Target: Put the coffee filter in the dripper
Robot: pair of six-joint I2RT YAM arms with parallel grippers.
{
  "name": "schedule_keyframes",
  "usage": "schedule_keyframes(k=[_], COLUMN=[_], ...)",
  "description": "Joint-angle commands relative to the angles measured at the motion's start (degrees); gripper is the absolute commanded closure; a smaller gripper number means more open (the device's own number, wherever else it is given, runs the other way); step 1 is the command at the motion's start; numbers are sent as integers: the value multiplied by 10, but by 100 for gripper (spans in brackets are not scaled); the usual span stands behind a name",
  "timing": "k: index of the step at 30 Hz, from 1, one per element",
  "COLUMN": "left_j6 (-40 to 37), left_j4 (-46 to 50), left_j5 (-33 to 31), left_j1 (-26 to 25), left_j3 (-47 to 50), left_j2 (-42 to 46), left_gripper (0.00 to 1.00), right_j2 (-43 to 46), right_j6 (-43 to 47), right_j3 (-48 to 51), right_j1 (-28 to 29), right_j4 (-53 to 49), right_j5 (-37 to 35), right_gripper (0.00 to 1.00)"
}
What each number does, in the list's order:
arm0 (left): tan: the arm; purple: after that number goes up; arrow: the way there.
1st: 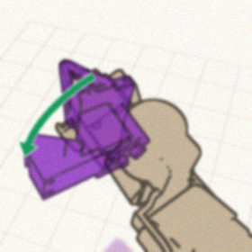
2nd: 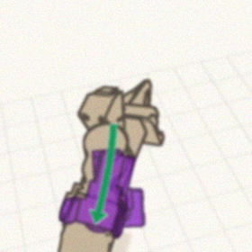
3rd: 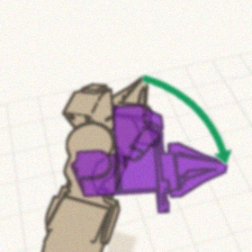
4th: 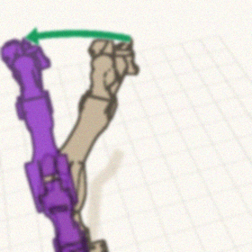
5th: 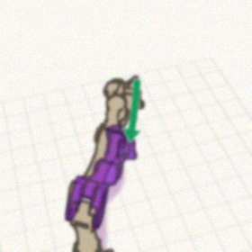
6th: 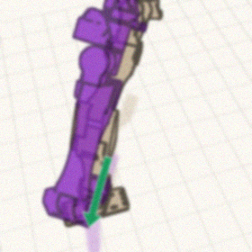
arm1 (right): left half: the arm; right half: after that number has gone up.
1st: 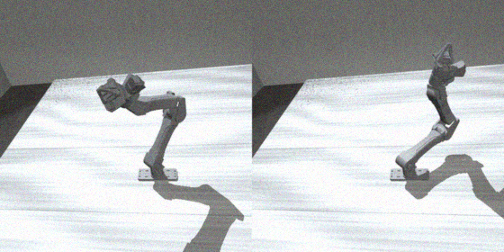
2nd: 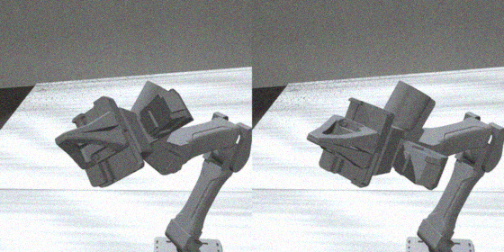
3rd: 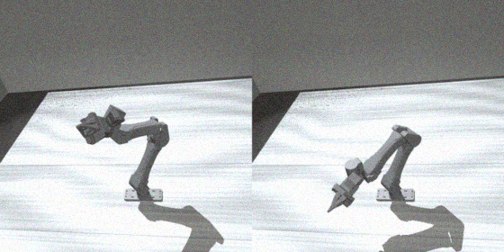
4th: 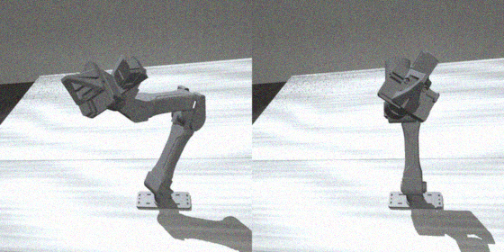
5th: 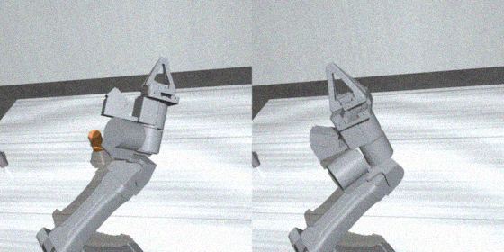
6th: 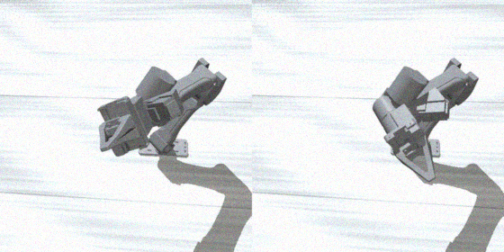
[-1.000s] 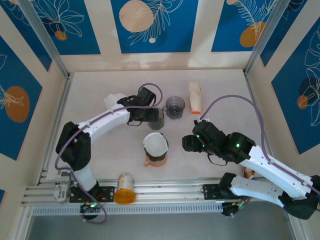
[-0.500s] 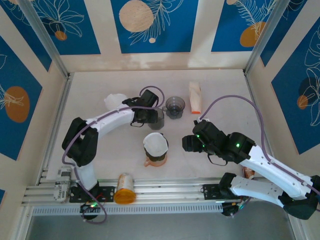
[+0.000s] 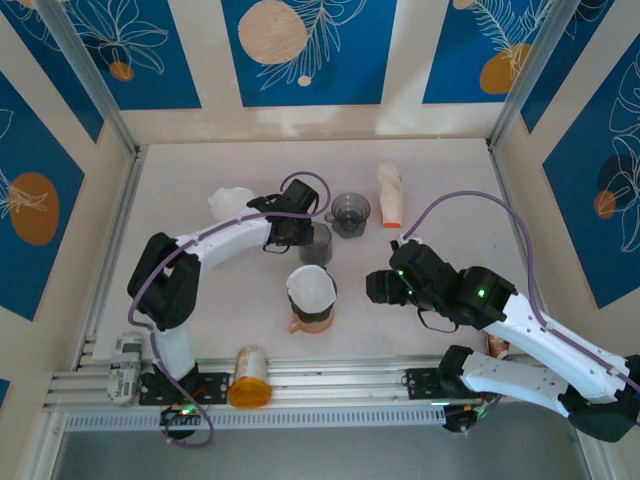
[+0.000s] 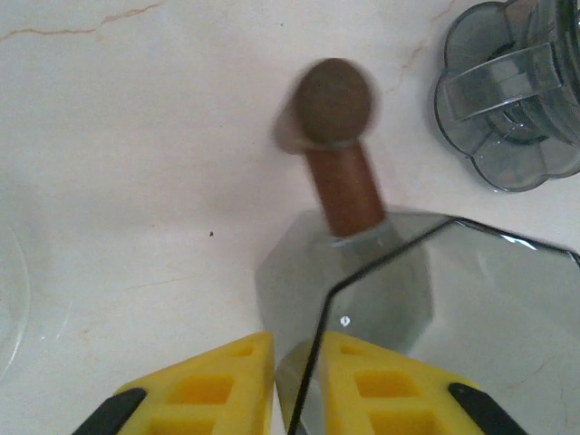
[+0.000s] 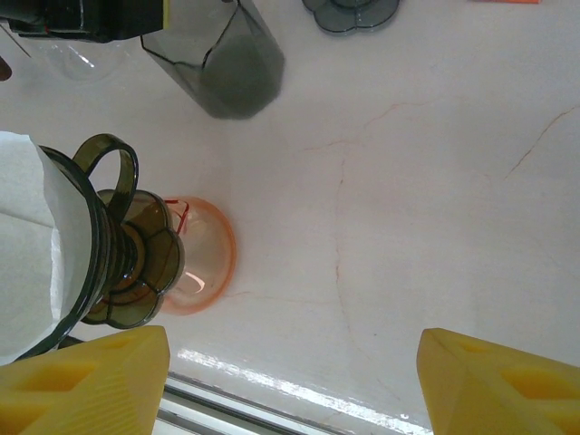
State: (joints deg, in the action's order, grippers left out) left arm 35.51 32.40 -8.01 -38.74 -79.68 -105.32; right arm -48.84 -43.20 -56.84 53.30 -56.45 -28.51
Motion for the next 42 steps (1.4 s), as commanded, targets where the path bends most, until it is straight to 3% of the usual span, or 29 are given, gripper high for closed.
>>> schedule_keyframes(k=[1,12,25,33,42], left_j6=[-5,-10,-32,-51,-82], left_j4=[21,33,71,105,182], left_j5=[-7,-9,-18,-10,1], left_j1=[2,2,2,3,6], left_j3=[-16,-40,-101,-162,-278], left_j2=[-6,5,-2,-10,-34], left_gripper=[83,100,100,100,100], right_j2=[9,26,44,30,-49], right_j6=[-9,-28,-77,-138,-182], right_j3=[11,48,173,294,357], right_j1=[-3,-4,28,41,50], right_j4=[-8,3,106,280,453], right_j5=[4,25,146,266,325], right_gripper=[27,27,32,43,52])
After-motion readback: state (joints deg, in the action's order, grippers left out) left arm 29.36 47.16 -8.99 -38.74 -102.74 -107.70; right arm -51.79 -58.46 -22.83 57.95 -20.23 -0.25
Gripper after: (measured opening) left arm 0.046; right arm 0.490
